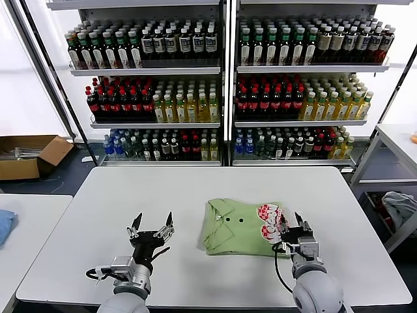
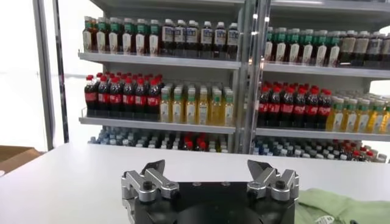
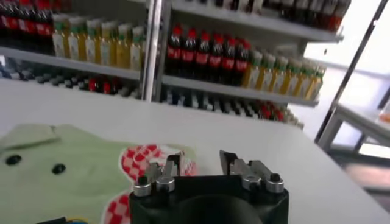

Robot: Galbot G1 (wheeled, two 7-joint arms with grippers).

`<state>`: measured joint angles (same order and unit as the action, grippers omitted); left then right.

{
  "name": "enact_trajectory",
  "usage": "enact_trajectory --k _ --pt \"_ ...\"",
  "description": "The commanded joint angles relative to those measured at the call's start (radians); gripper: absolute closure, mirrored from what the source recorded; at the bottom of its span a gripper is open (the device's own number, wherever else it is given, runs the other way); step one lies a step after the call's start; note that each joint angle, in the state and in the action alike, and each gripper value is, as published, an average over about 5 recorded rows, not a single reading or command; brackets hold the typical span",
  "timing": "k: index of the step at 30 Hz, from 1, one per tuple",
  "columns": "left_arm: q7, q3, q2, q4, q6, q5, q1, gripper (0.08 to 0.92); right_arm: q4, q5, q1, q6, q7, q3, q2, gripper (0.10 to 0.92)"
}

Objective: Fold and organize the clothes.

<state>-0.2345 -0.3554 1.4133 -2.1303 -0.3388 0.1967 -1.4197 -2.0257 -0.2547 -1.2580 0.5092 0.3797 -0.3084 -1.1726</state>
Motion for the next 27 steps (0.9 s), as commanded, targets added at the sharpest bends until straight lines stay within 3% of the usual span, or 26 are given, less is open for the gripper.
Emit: enact_trajectory --k 1,9,12,27 --pt "0.001 0.002 0.004 -0.004 -0.001 -0.001 -0.007 0.177 0.024 0.139 0.056 -0.096 -0.025 0.128 -0.128 0.480" --pt "0.000 -0.006 0.003 -0.007 -0.001 0.000 -0.019 0.177 0.167 -0.029 0.131 -0.008 0.076 0.184 -0.229 0.254" --pt "0.001 -0.006 0.002 -0.006 -0.002 0.000 -0.020 0.177 0.185 -0.075 0.145 0.020 0.098 0.185 -0.237 0.212" --pt "0.001 0.005 0.005 0.006 -0.001 -0.001 -0.025 0.177 0.278 -0.169 0.185 0.042 0.134 0.157 -0.279 0.203"
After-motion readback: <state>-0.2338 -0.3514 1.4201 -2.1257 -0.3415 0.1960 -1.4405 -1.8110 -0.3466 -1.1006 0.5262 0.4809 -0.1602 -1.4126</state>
